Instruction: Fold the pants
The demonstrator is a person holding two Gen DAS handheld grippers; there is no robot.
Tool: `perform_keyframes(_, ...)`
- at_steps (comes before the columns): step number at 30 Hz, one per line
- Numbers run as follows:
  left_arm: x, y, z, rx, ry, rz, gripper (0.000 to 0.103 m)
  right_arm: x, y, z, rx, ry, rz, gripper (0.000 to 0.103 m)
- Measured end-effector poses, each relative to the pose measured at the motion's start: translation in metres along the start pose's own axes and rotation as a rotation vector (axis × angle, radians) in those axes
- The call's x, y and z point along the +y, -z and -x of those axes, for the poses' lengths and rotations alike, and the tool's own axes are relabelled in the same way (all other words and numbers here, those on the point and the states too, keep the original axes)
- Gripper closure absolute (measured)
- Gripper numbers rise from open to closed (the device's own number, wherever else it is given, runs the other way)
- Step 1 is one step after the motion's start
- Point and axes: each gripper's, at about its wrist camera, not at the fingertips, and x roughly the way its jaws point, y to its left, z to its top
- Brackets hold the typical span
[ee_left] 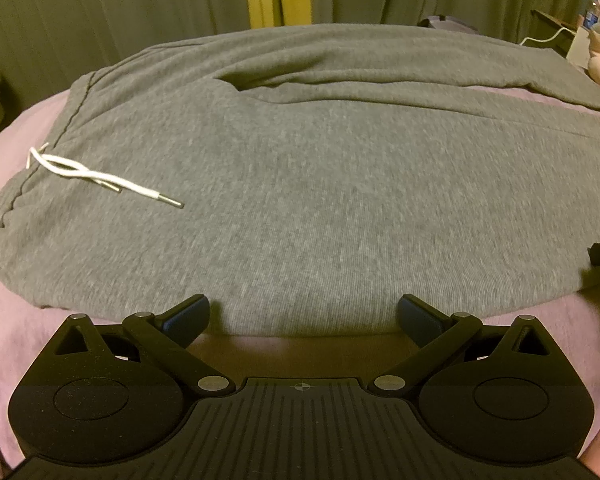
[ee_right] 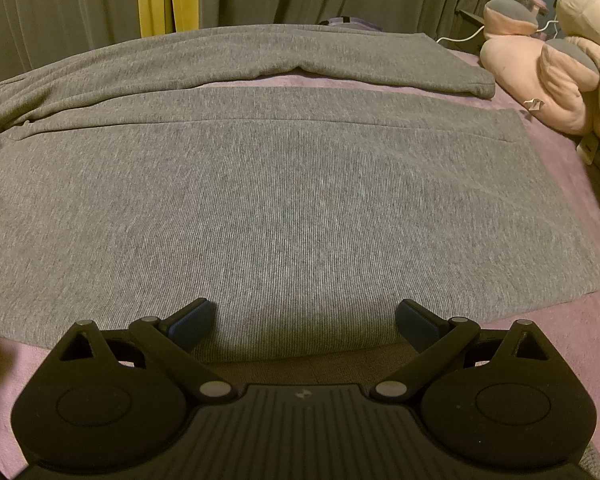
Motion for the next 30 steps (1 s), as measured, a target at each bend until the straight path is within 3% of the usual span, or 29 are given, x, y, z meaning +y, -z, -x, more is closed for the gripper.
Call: perform_keyframes(30,-0.012,0.000,-0.002,0.000,-0.019,-0.065,0.000,-0.006,-0.012,-0.018,0.045,-0.055,-0.059,0.004)
